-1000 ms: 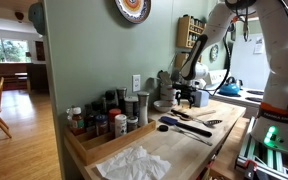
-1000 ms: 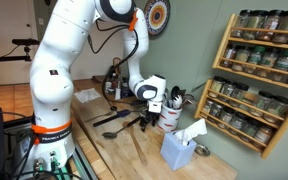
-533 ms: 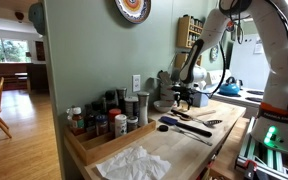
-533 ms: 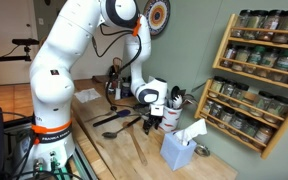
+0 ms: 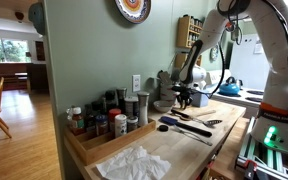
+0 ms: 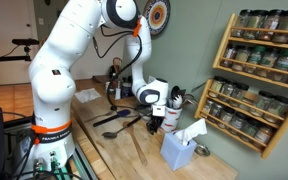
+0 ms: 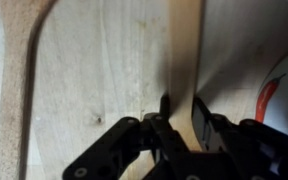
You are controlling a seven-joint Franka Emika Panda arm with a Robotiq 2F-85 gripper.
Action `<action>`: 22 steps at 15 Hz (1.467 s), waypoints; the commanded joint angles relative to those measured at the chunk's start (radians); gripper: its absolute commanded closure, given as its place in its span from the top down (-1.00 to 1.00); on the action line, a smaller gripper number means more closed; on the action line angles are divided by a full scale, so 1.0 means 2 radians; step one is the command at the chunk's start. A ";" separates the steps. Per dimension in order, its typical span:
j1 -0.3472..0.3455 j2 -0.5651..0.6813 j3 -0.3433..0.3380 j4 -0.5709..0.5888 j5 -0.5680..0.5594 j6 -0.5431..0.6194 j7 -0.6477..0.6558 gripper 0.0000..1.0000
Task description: Put the wooden spatula in the white bucket
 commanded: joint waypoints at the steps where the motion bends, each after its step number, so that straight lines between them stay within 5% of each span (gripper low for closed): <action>1: 0.029 0.004 -0.028 -0.002 -0.001 0.009 0.001 -0.93; 6: 0.100 -0.021 -0.095 -0.037 -0.039 0.026 0.026 -0.87; 12: 0.246 -0.044 -0.215 -0.090 -0.125 0.048 0.112 -0.87; 22: 0.587 0.005 -0.570 -0.127 -0.167 0.093 0.218 -0.87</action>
